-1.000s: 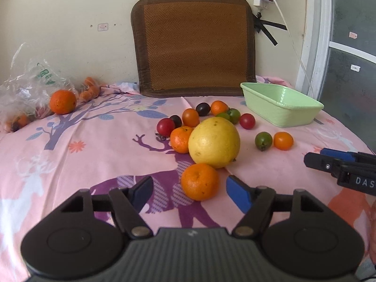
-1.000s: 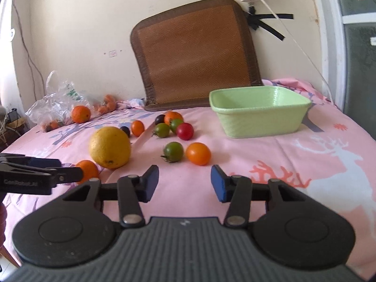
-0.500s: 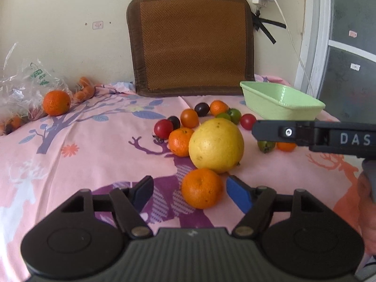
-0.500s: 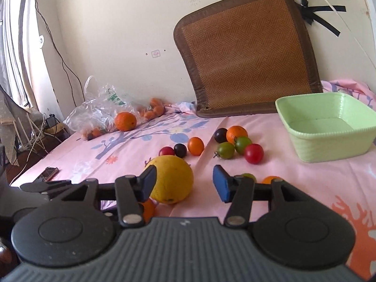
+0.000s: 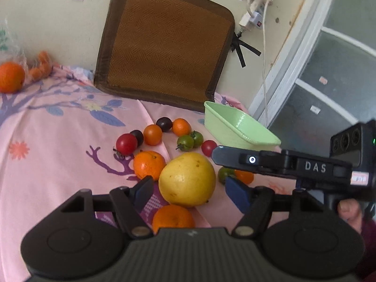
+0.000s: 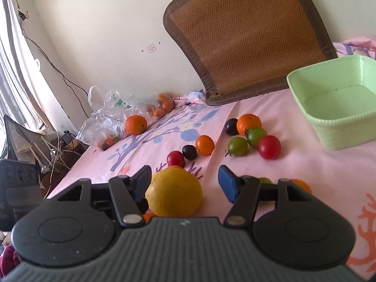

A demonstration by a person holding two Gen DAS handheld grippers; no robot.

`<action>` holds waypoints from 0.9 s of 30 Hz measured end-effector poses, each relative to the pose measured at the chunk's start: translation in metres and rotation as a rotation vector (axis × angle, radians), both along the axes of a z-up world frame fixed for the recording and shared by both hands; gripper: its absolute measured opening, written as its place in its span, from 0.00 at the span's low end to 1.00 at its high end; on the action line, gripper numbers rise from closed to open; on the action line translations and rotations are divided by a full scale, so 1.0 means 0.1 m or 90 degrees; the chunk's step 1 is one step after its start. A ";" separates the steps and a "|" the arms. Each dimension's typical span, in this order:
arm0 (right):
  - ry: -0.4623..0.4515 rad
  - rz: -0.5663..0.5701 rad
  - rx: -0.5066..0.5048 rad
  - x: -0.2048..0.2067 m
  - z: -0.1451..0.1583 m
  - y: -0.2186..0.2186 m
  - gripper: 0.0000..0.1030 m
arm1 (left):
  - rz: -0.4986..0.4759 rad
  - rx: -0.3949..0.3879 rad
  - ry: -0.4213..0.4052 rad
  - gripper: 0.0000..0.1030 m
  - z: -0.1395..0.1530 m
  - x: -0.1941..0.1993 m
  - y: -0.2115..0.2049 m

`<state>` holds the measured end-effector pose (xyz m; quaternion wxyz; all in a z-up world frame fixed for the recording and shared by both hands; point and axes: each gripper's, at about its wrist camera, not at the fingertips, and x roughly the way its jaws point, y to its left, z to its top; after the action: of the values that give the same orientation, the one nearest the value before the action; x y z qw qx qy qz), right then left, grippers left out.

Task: Organize fruits
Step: 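Move the right tool toward the yellow grapefruit, then close the right tool around the yellow grapefruit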

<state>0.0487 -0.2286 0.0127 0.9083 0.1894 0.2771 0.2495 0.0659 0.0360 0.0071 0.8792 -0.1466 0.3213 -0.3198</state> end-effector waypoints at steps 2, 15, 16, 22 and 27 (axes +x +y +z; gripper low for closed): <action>-0.017 0.023 -0.011 -0.02 0.01 -0.01 0.63 | 0.001 -0.065 0.042 0.67 -0.04 0.08 0.13; 0.020 0.113 -0.079 0.21 -0.26 0.27 0.64 | -0.012 -0.092 0.084 0.67 -0.06 0.26 0.03; 0.025 0.114 -0.071 0.22 -0.27 0.27 0.64 | -0.009 -0.087 0.085 0.67 -0.07 0.27 0.03; 0.010 0.095 -0.061 0.13 -0.25 0.22 0.62 | -0.005 -0.078 0.081 0.67 -0.04 0.25 -0.03; -0.046 0.053 -0.056 0.03 -0.06 0.06 0.62 | -0.021 -0.085 0.050 0.67 0.18 0.24 -0.18</action>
<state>0.0515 -0.2224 0.0064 0.9141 0.1285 0.2626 0.2809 0.0900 0.0184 0.0247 0.8487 -0.2121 0.3361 -0.3488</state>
